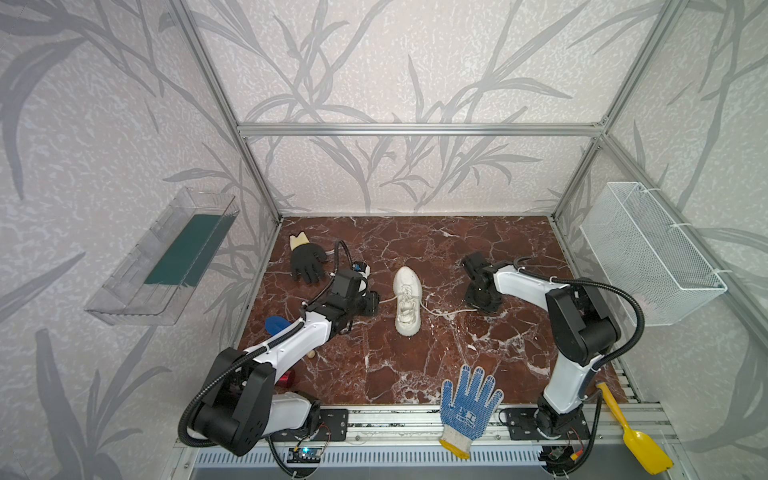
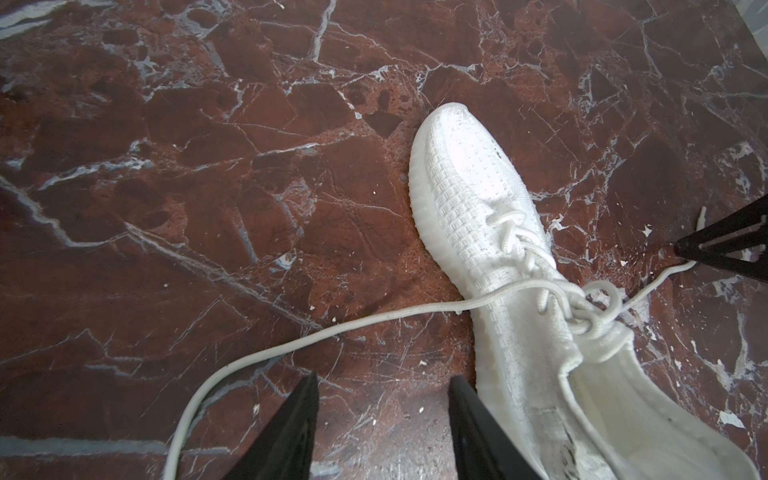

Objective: Tie the shoes

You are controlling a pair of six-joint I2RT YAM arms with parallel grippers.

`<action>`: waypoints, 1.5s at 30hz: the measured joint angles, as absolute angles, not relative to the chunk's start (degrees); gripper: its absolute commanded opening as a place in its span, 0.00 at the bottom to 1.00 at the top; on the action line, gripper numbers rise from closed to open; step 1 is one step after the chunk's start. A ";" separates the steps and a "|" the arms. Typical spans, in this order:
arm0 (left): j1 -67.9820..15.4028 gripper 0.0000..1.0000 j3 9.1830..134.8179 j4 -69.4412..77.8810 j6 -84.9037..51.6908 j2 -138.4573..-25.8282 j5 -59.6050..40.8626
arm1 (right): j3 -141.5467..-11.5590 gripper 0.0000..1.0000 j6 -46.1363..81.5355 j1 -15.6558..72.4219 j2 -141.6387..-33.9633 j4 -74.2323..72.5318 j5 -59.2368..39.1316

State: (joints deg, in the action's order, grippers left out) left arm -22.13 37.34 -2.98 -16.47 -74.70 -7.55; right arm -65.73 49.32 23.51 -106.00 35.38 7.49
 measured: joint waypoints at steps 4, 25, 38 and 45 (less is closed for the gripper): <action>-22.13 0.53 37.30 -3.77 -16.10 -74.35 -7.29 | -66.39 0.04 46.46 23.24 -106.59 33.58 6.70; -22.13 0.53 35.92 -7.09 -15.55 -71.40 -5.30 | -94.04 0.00 19.64 32.01 -113.60 29.39 -4.25; -22.13 0.53 32.82 -8.25 -16.49 -66.96 -2.59 | -110.78 0.00 24.23 43.42 -124.57 32.12 -10.59; -22.13 0.53 32.82 -8.36 -16.80 -67.05 -2.37 | -119.20 0.00 27.75 45.50 -132.20 33.52 -13.56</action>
